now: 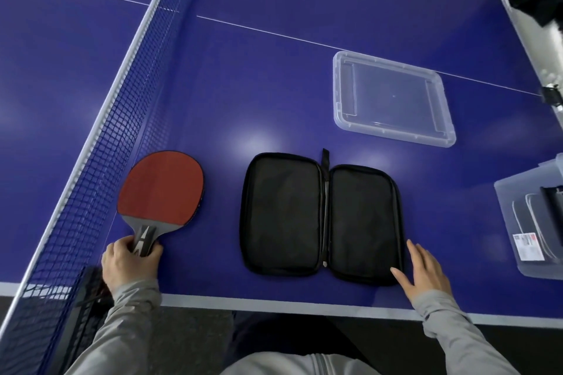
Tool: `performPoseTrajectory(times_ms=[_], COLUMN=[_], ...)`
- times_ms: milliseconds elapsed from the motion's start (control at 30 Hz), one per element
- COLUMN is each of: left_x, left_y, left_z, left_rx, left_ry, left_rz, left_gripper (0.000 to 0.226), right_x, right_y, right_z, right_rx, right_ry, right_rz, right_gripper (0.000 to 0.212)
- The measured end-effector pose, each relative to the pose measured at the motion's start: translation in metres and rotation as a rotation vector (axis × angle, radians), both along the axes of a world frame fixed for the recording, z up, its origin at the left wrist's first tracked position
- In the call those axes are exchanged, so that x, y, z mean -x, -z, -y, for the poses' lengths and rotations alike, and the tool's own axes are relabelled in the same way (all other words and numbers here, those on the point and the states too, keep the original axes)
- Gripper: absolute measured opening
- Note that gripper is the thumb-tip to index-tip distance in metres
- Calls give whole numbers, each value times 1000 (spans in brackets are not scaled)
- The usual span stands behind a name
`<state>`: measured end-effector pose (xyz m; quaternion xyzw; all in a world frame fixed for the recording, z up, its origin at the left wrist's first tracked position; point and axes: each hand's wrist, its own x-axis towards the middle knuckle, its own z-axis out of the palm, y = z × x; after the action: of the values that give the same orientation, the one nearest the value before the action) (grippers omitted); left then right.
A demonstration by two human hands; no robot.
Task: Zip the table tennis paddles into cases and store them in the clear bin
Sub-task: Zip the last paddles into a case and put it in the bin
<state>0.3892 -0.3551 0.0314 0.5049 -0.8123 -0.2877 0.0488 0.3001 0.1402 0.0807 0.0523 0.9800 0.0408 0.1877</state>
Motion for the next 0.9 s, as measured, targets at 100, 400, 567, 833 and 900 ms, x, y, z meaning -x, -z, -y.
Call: performPoseTrajectory(times_ms=[100,400,567,833,900], left_x=[1,7,18,44,50], left_y=[-3,-11,-25,-51,-53], left_z=[-3,-23,-61,-177,-215], left_rx=[4,5,41,63,57], left_ry=[-25,-77,-77,53,108], left_rz=[-29,-54,-93,-209,-223], left_gripper=[35,38,37,33,33], right_x=[1,5,11,26,29], right_y=[-1,4,12,22,24], right_z=[-2,-11,-28,-67,-80], right_rx=[-18,3,28,105,118], right_ry=[-6,6,-18,-47,-61], right_rz=[6,17,28,32,37], right_gripper=[76,76,76,74,74])
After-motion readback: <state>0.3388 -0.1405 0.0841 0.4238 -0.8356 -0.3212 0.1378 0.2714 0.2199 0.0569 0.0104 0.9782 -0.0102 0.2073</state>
